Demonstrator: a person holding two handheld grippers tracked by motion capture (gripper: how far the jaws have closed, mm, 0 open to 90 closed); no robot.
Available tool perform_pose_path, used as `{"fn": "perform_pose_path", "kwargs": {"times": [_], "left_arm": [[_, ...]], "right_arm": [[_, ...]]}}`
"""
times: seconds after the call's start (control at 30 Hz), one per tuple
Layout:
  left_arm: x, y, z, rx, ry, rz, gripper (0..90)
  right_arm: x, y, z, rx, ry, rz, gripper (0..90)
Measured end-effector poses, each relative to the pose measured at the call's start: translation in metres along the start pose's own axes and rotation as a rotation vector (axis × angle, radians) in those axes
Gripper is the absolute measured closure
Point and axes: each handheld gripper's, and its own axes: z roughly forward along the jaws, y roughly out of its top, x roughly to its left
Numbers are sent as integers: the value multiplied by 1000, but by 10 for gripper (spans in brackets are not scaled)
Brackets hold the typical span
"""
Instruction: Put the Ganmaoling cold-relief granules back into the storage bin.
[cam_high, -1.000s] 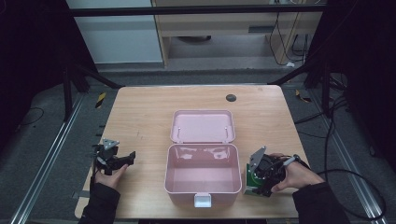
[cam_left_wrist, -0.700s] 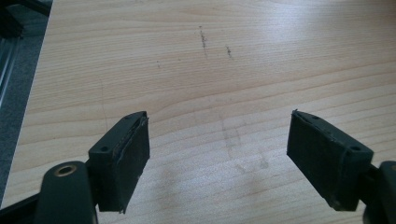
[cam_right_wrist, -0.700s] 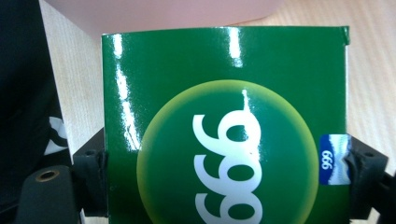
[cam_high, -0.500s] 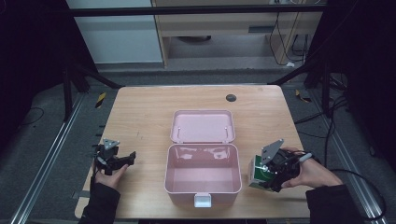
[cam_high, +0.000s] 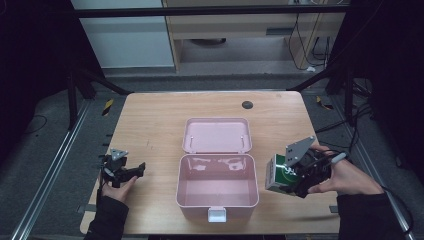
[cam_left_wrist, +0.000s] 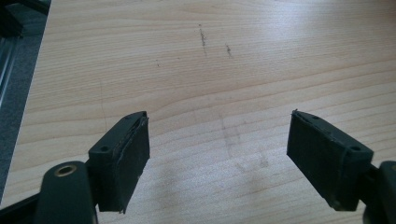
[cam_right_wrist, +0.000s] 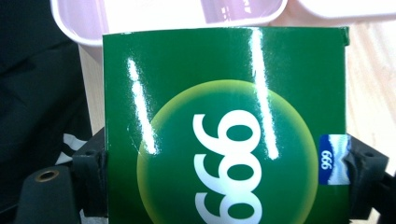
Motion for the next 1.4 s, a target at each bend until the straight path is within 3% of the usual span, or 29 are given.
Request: {"fn": "perform_pose_path", "kwargs": {"times": [0.27,0.7,1.03,1.4], "left_arm": [[0,0,1,4,0,3,203],[-1,0,1,8,-1,6,203],[0,0,1,8,-1,5,204],[0,0,1,10,-2,5,204]], "right_arm": [[1,23,-21,-5,-3,-14,158],[3,54,-35,-6,1,-39,159],[5,78,-35,-6,14,-56,158],[5,98,-20,7,47,-87,158]]}}
